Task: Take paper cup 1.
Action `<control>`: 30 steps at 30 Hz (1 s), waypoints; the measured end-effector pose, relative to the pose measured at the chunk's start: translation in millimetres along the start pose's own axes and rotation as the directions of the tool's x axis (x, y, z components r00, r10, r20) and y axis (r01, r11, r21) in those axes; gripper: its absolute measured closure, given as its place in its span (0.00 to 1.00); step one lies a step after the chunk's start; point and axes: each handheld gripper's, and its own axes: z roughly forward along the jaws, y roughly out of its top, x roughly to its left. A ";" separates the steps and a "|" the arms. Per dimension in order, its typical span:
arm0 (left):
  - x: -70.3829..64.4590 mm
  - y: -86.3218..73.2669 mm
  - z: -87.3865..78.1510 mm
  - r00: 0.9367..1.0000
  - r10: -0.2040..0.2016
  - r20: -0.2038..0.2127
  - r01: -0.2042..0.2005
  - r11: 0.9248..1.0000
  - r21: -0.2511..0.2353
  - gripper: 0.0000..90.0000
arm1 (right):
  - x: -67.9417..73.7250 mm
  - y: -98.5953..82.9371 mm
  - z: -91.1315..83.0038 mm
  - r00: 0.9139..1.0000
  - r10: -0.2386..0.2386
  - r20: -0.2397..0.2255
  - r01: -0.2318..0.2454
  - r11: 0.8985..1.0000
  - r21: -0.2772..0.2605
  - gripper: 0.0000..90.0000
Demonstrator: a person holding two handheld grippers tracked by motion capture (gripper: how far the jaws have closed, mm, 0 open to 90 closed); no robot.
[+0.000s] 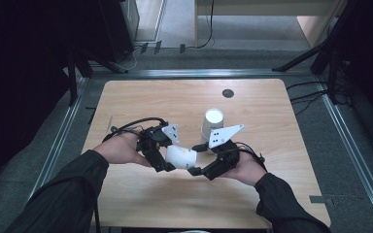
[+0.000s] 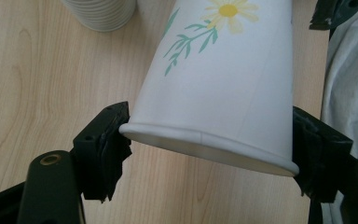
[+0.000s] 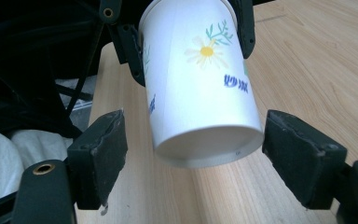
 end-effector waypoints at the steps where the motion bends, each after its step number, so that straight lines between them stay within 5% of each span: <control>1: -0.4 1.1 0.2 1.000 0.005 -0.001 -0.005 1.000 0.003 0.25 | -0.3 0.4 1.3 1.000 -0.004 0.003 0.004 1.000 -0.005 0.25; 11: -0.5 10.0 -2.0 0.999 0.038 0.005 -0.038 0.998 0.056 0.25 | -0.8 4.6 11.1 1.000 -0.021 0.004 0.021 1.000 -0.001 0.28; 30: 0.3 11.9 -1.2 0.999 0.037 0.010 -0.038 0.997 0.072 0.25 | -0.2 5.4 16.5 0.999 -0.035 0.002 0.035 0.999 0.012 0.38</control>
